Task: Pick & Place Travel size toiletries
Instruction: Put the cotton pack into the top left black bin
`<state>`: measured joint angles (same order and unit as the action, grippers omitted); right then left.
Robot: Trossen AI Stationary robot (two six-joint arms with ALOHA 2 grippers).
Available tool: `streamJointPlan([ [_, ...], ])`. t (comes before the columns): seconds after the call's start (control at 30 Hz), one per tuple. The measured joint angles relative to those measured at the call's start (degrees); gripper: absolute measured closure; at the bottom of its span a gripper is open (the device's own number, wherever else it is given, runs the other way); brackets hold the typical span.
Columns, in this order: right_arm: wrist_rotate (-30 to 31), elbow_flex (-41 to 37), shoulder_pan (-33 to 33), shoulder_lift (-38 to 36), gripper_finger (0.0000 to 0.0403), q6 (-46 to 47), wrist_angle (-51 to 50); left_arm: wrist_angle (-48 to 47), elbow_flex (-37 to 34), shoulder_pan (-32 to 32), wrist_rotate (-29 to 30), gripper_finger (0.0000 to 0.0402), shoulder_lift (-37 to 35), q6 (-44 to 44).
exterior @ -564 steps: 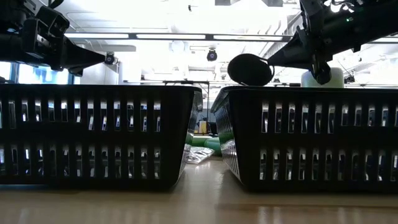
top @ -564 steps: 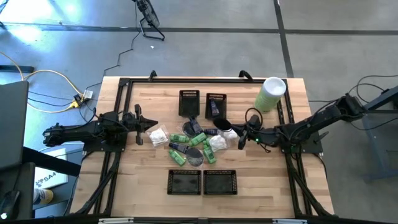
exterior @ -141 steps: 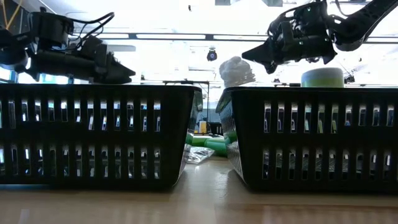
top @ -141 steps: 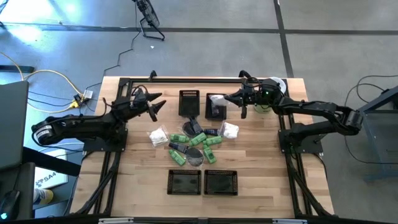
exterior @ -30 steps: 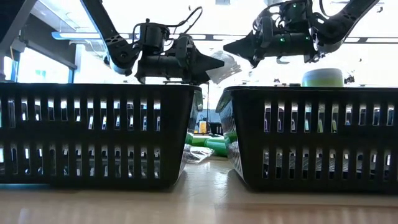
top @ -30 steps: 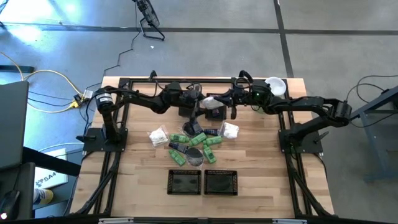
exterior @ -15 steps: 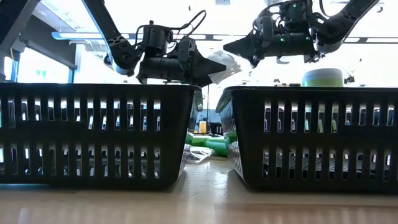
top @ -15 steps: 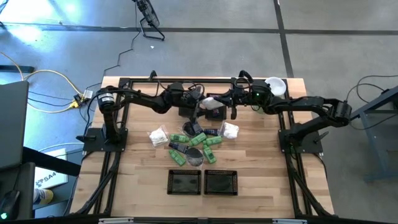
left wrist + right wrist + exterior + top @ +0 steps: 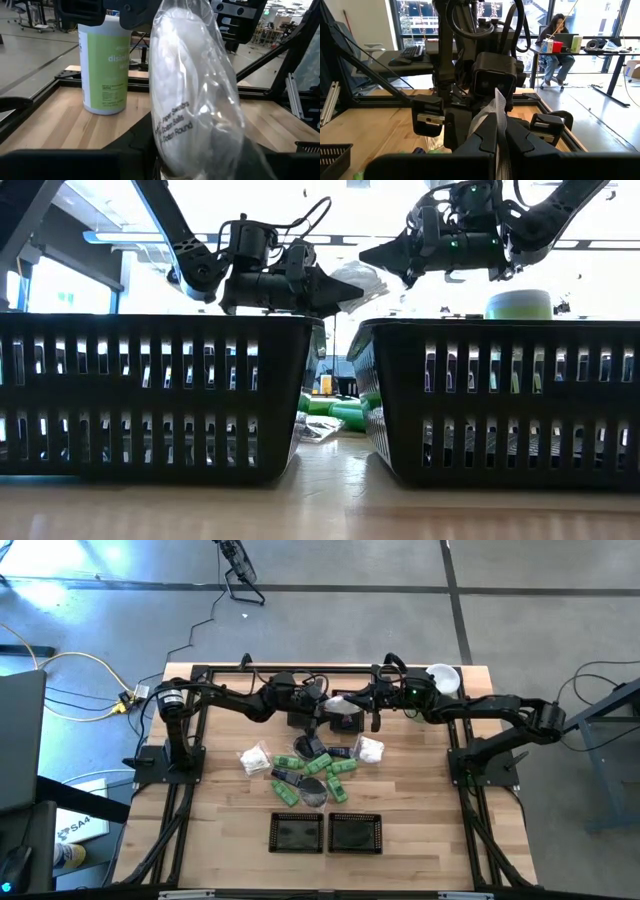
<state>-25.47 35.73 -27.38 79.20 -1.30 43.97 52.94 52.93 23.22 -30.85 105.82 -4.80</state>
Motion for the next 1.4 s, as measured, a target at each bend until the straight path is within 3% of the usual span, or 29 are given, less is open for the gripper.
streamJointPlan([
  [0.53, 0.03, 0.0, 0.0, 0.0, 0.0401, -0.02, -0.02, -0.93, -0.03, 0.0, -0.02, 0.0303, 0.04, 0.0],
  [0.67, 2.56, 0.0, 0.02, 0.0, 0.0399, 0.03, -0.04, -0.91, -0.04, 0.0, 0.0, 0.0303, 0.04, -0.02],
  [1.17, -0.5, 0.0, 0.02, 0.0, 0.0317, 0.17, -0.37, -0.86, -0.07, 0.0, 0.17, 0.0304, 0.04, -0.01],
  [1.4, -0.61, 0.0, 0.0, 0.0, 0.0298, 0.2, -0.46, -0.84, -0.07, 0.0, 0.35, 0.0358, 0.04, -0.01],
])
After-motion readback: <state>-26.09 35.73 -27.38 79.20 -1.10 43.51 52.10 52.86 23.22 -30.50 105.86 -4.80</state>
